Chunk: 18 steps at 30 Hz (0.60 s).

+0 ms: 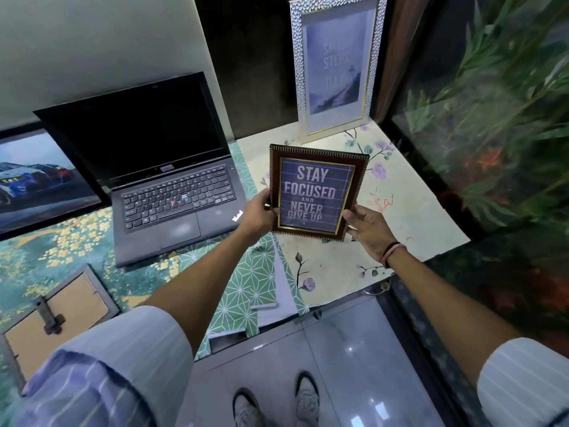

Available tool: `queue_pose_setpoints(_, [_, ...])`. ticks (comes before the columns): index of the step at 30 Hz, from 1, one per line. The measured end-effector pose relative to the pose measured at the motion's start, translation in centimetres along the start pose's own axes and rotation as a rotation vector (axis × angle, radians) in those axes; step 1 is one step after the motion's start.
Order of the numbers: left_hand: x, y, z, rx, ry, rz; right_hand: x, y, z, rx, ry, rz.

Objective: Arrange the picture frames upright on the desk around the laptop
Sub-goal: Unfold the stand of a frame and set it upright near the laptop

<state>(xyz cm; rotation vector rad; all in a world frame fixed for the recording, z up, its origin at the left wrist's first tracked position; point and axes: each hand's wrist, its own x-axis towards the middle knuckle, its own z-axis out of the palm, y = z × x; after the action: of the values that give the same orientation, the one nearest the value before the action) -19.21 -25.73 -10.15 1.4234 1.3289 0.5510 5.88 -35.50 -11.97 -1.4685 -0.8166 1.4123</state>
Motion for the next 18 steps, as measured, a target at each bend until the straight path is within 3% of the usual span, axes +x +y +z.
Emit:
queue_pose_setpoints(5, [-0.5,-1.0,-0.1,-0.009,-0.005,-0.011,-0.4,0.2,0.3,0.064,0.014,0.032])
queue_pose_setpoints(10, [-1.5,-1.3,-0.6,-0.035,0.006,-0.080,-1.0,1.4,0.7,-0.086,0.079,0.009])
queue_pose_setpoints(16, [-6.3,-3.1,-2.6,-0.106,0.080,-0.141,-2.7,6.4,4.5,-0.135,0.510,0.167])
queue_pose_setpoints(18, [-8.7,-4.6,-4.4,-0.148,0.137,-0.165,-4.0,6.4,8.3,-0.146,0.563,0.229])
